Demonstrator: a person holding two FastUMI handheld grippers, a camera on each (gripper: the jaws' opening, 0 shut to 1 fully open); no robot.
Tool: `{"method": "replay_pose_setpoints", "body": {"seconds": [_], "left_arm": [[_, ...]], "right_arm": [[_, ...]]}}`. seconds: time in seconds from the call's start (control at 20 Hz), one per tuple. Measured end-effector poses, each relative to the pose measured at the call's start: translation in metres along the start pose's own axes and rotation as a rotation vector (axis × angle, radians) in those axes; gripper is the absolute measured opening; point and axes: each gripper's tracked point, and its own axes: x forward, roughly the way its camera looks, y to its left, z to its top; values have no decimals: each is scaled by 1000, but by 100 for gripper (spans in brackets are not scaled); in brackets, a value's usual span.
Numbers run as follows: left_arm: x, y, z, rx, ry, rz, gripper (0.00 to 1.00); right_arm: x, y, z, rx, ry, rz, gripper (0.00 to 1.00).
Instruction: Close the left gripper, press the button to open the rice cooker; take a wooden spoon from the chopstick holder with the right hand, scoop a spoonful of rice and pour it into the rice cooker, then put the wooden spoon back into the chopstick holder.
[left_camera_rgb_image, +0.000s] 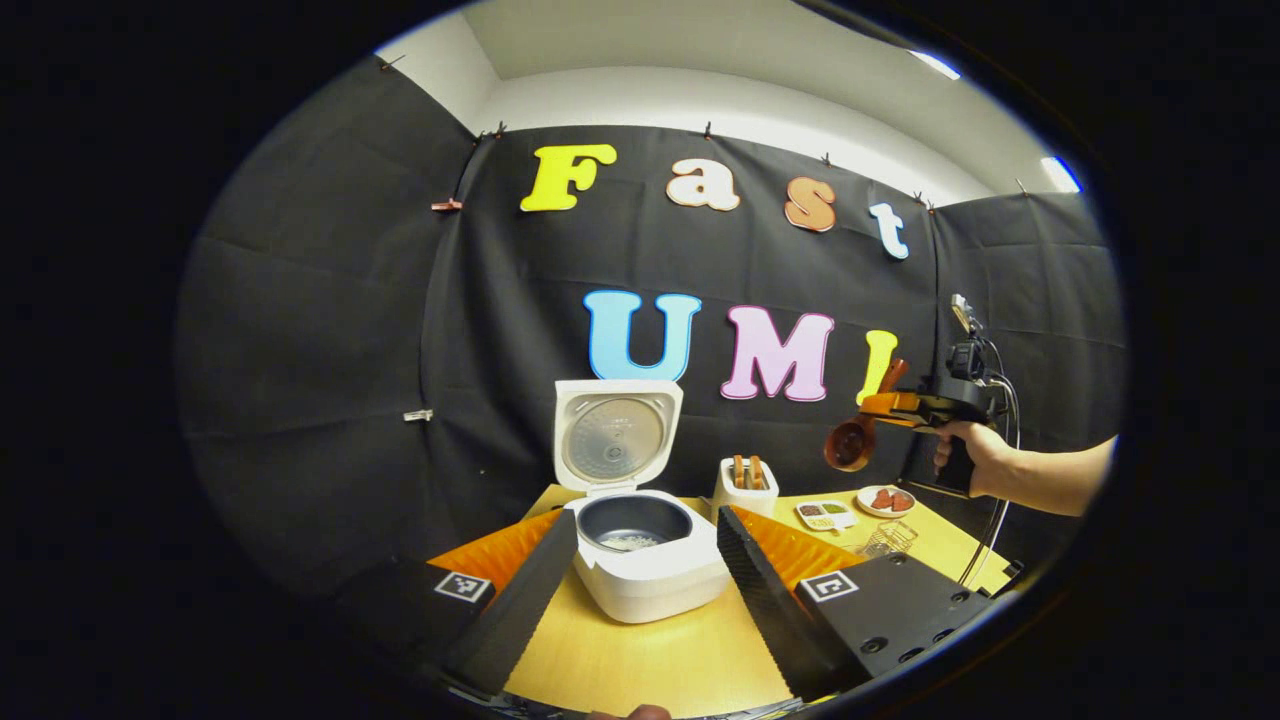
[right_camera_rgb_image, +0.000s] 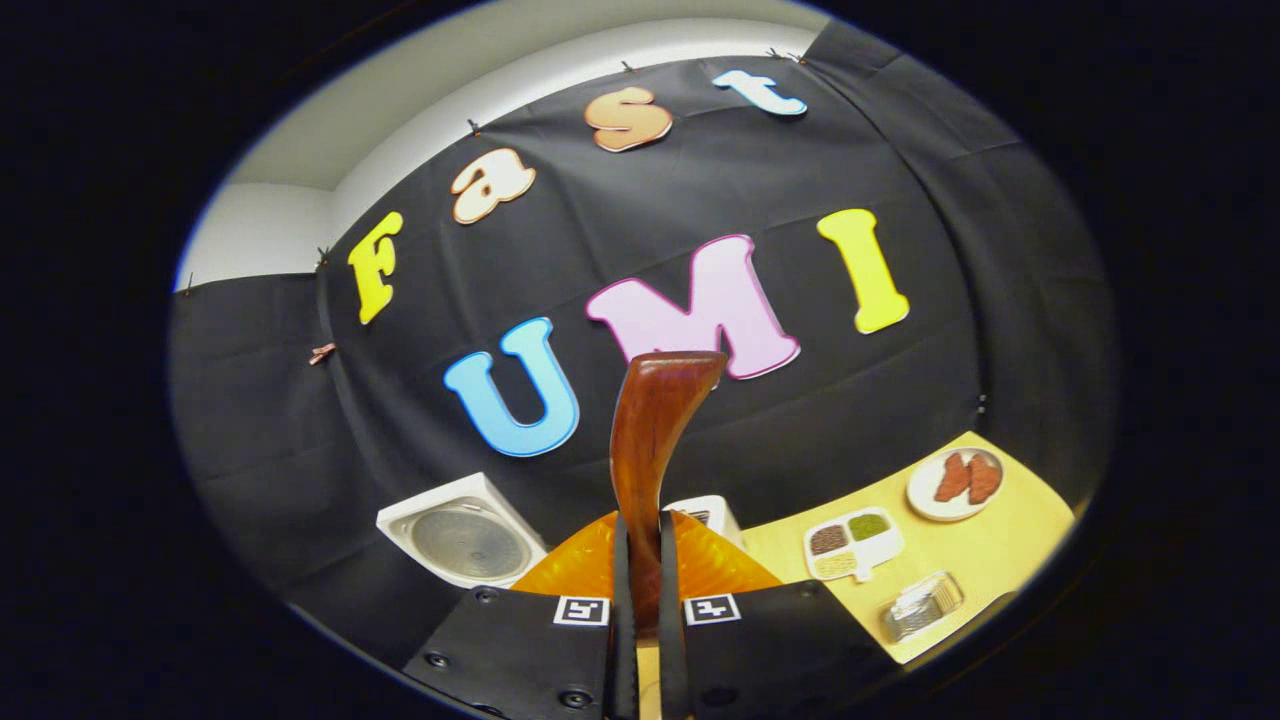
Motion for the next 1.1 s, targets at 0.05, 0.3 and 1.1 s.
{"method": "replay_pose_setpoints", "body": {"seconds": [0.05,0.3,1.1], "left_arm": [[2,-5,0,1,1,-12,96],[10,-19,4,12,4,-42,96],[26,-33,-1,11,98,23,96]], "right_arm": [[-6,-17,4,1,-2,-21,13],[-28,-93,-15,-21,15,-111,13],[-2,-259,-124,-11,211,-241,13]]}}
